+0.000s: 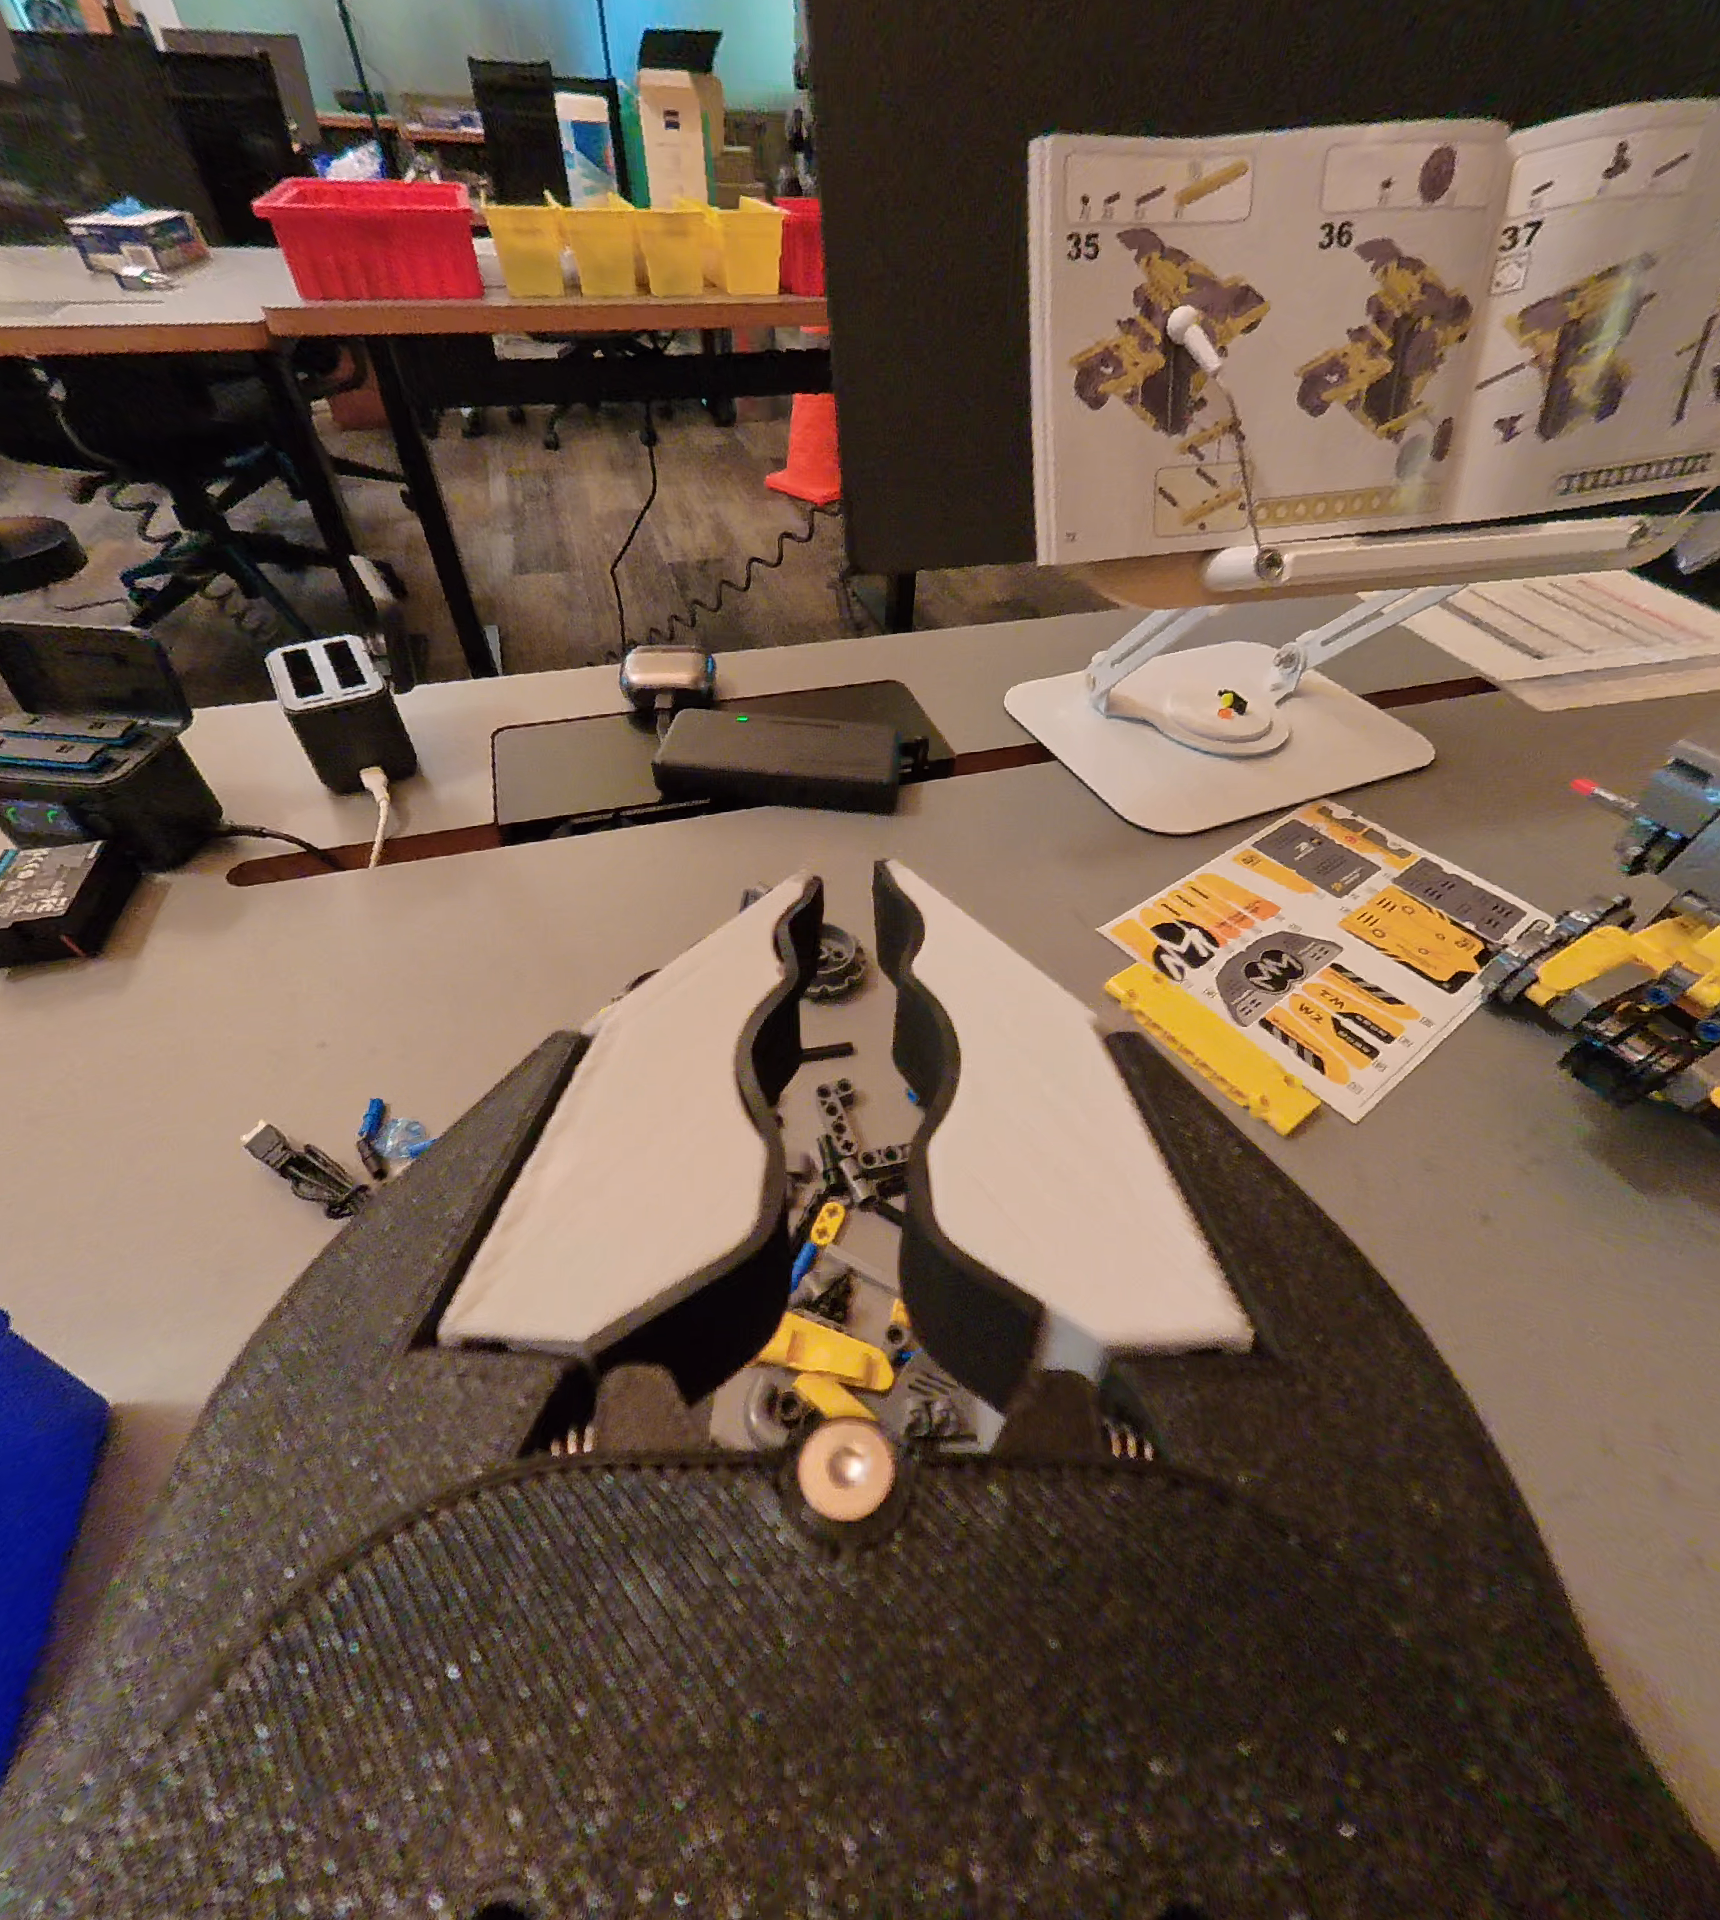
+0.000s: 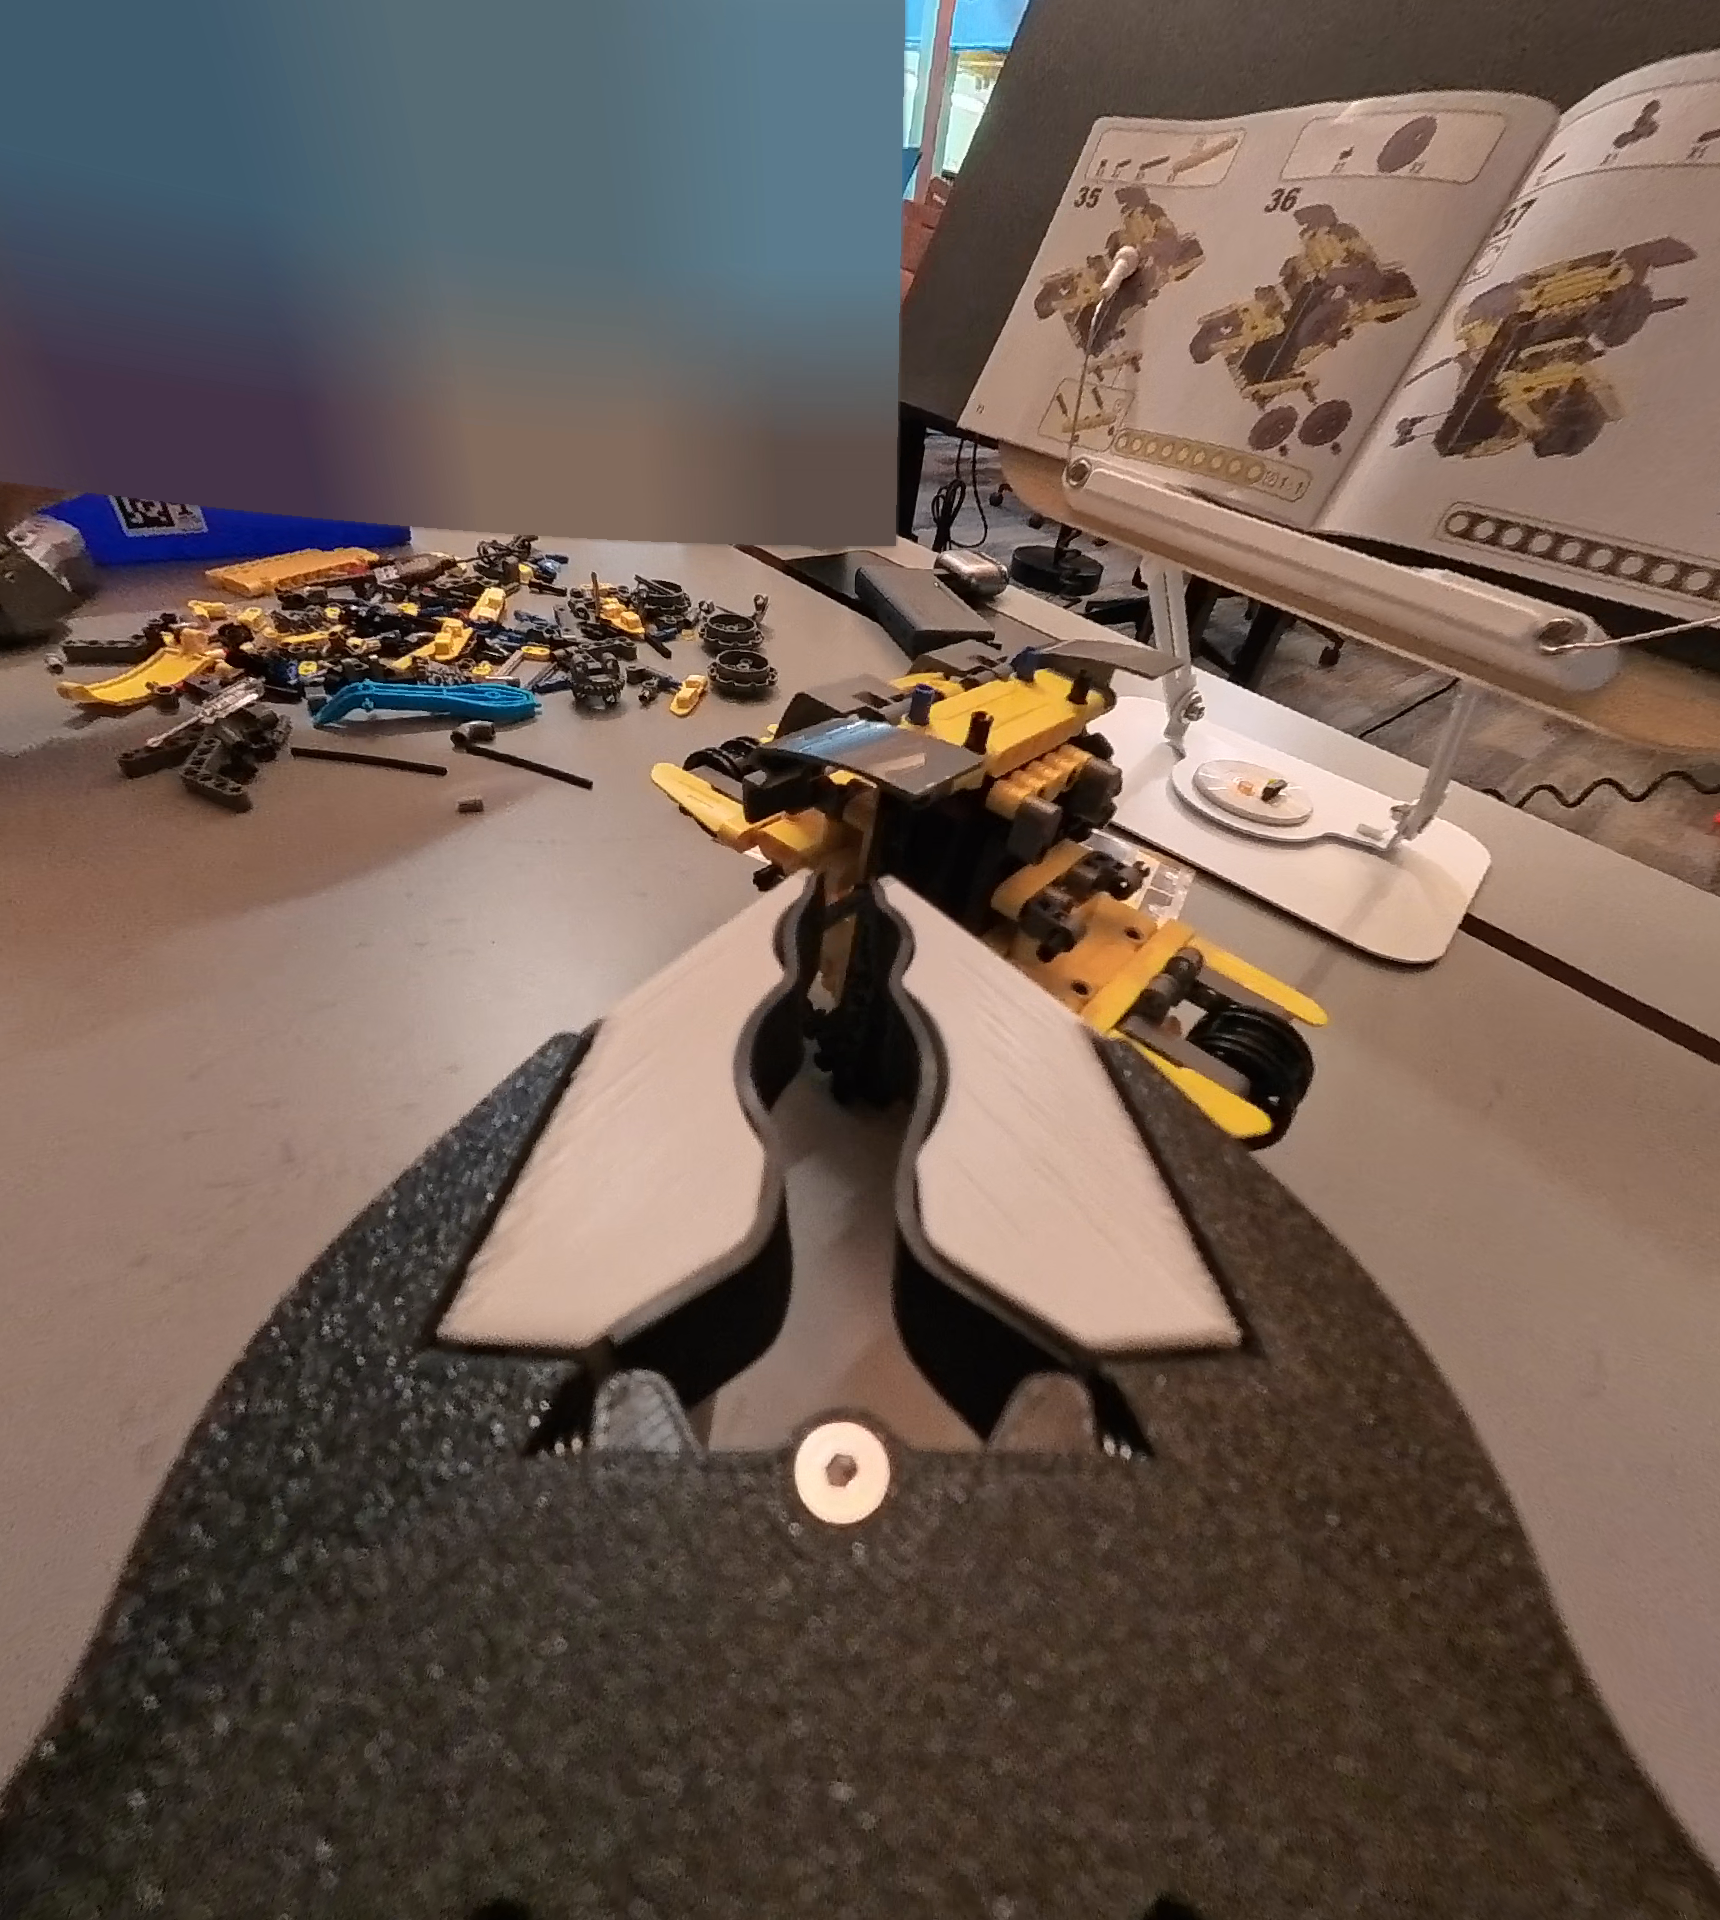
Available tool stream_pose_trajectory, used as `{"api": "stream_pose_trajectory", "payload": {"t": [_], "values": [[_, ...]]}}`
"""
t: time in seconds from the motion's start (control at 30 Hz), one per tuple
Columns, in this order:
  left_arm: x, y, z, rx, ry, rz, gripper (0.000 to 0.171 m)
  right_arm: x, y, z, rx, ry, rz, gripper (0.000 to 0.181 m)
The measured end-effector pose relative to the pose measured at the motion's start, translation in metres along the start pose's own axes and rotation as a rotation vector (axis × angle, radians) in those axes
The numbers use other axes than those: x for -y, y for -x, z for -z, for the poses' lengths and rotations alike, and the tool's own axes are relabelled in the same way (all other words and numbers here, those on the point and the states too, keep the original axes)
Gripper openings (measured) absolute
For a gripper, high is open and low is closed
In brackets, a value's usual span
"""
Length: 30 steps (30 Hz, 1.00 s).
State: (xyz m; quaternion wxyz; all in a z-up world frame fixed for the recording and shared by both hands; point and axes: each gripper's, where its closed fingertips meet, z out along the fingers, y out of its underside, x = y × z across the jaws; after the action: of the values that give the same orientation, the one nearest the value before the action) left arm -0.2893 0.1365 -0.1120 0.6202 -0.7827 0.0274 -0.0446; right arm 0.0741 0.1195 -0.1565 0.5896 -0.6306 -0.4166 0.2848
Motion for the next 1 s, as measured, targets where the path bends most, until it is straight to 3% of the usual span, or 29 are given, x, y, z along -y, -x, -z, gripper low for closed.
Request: {"api": "stream_pose_trajectory", "payload": {"t": [0.43, 0.63, 0.77, 1.0], "values": [[-0.027, 0.045, -0.002, 0.143, 0.102, 0.017, 0.0, -0.003, 0.001, -0.003, 0.018, 0.007, -0.026, 0.008], [-0.037, 0.032, -0.014, 0.06, 0.116, 0.071, 0.0, -0.004, 0.001, -0.003, 0.02, 0.009, -0.029, 0.01], [-0.043, 0.031, -0.018, 0.073, 0.15, 0.033, 0.0, -0.004, 0.0, -0.003, 0.018, 0.011, -0.029, 0.011], [-0.035, 0.04, -0.016, 0.109, 0.088, 0.092, 0.0, -0.006, 0.001, -0.005, 0.028, 0.016, -0.042, 0.011]]}}
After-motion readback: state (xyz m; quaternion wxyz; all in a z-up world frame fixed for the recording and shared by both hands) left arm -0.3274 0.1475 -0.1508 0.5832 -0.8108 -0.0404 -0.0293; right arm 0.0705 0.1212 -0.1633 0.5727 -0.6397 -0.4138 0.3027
